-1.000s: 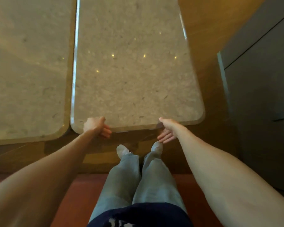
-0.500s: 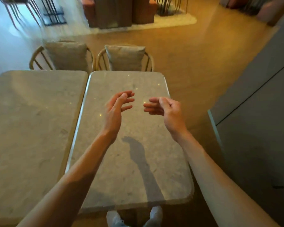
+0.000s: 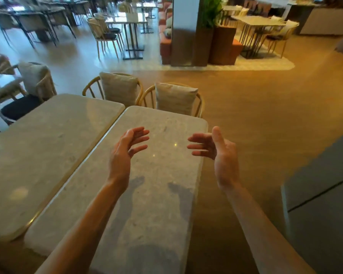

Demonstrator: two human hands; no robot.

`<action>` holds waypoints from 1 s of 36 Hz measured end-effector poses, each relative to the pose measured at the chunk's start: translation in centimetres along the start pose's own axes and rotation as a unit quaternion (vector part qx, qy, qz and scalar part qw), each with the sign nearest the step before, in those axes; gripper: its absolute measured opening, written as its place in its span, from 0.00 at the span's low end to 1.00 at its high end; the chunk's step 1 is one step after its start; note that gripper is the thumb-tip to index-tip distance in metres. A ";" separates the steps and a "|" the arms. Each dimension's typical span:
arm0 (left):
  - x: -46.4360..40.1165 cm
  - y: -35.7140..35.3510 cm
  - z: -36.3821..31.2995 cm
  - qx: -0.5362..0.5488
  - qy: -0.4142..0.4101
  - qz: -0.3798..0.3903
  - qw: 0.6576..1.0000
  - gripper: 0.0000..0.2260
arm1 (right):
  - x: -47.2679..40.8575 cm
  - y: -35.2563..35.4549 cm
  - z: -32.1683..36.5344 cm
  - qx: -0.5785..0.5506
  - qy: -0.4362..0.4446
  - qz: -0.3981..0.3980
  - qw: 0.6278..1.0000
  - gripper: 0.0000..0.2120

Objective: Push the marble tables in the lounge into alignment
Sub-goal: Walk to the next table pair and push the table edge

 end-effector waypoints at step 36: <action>-19.7 -49.0 3.9 0.081 -0.081 -0.075 0.991 0.20 | -45.9 32.4 4.7 0.093 0.053 0.084 0.991 0.19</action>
Point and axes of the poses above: each hand's wrist, its own x-axis away from the middle knuckle, its own y-axis out of the back of the hand, z = x × y, the point moved 6 cm from there along -x, towards the middle knuckle, and after that the axes turned 4 degrees about -z, right-handed, at the moved point
